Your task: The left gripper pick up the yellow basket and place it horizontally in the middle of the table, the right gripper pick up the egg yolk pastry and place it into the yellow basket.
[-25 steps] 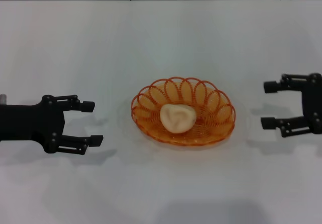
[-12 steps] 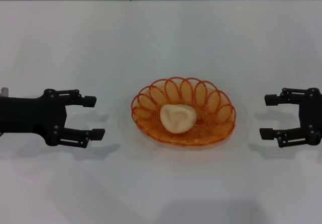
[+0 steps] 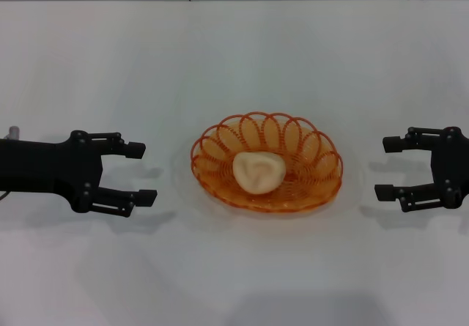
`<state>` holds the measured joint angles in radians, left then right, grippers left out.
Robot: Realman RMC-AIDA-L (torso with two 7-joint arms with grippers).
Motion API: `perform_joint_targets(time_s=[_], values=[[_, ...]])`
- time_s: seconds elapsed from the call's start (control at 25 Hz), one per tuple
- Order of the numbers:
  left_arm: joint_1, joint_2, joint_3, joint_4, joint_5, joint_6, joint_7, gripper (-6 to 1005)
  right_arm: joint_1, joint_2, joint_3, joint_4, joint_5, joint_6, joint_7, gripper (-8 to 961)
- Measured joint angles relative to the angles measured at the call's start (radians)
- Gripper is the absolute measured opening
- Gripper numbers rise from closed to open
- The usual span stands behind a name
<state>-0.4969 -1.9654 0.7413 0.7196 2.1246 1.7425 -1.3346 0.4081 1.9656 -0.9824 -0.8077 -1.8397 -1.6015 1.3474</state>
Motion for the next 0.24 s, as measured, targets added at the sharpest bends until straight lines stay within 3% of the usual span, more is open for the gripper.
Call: perform_joint_targets(time_s=[0.24], values=[[0.003, -0.002, -0.002, 0.003, 0.0, 0.0, 0.004, 861, 0.005, 0.001, -0.001, 0.003, -0.001, 0.006, 0.003, 857]])
